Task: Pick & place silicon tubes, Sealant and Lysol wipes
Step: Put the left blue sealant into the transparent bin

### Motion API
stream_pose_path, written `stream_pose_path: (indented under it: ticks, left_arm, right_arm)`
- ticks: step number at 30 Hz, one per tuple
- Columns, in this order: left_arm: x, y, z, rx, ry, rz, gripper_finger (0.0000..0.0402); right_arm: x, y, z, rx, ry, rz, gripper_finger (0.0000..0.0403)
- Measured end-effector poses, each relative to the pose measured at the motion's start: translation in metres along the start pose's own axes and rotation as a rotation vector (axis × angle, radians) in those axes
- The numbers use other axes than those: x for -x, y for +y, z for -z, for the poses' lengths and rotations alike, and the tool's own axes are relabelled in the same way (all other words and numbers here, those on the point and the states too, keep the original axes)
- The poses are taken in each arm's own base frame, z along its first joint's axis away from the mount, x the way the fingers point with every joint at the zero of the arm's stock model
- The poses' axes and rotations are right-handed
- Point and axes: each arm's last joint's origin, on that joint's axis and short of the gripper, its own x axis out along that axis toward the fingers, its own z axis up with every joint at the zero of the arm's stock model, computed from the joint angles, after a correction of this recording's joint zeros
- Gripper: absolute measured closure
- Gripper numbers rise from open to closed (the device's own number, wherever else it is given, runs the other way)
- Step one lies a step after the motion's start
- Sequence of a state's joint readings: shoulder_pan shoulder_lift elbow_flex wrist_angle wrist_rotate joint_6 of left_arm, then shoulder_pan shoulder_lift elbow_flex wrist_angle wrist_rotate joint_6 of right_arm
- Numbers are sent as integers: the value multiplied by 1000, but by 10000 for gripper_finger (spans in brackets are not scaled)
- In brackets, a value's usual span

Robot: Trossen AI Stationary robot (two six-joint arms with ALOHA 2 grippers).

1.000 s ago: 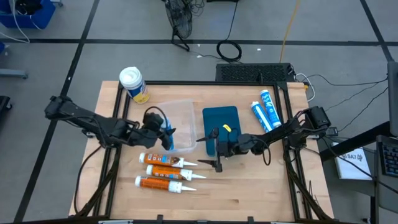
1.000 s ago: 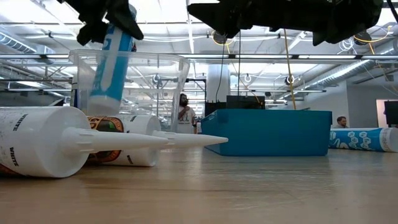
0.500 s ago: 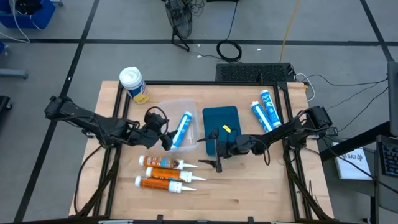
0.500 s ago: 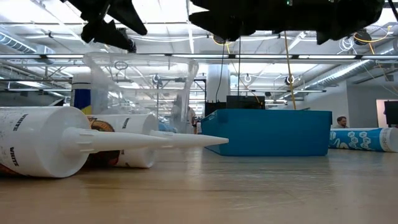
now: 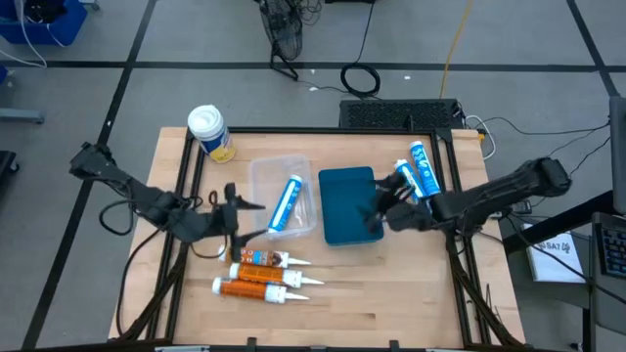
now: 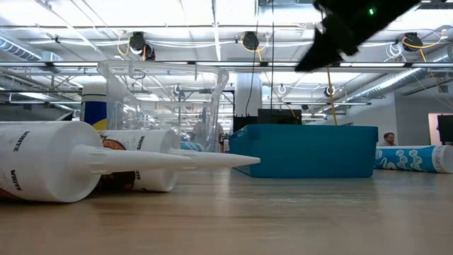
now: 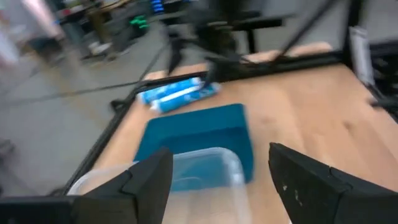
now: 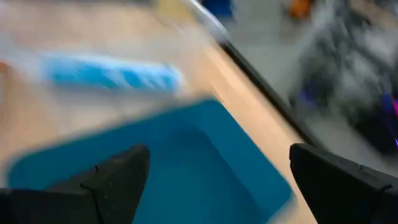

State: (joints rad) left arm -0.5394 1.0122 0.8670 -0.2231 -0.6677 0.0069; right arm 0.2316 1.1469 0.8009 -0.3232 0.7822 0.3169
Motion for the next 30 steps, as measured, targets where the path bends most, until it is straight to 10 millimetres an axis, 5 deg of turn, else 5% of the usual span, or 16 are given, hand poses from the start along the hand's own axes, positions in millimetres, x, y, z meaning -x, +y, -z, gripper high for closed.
stream_pose_path:
  ticks: [8,16,22,30]
  left_arm:
    - [-6,-7,13,-34,-193,305,142]
    - [-8,7,37,91,-177,233,136]
    - [-12,6,45,127,-141,225,137]
    - [-12,6,46,126,-136,225,139]
  right_arm:
    - [-15,-57,20,-155,276,261,42]
    - [-41,-106,35,-345,464,475,63]
    - [-60,-107,61,-371,647,286,89]
    - [-56,-104,97,-371,842,301,94]
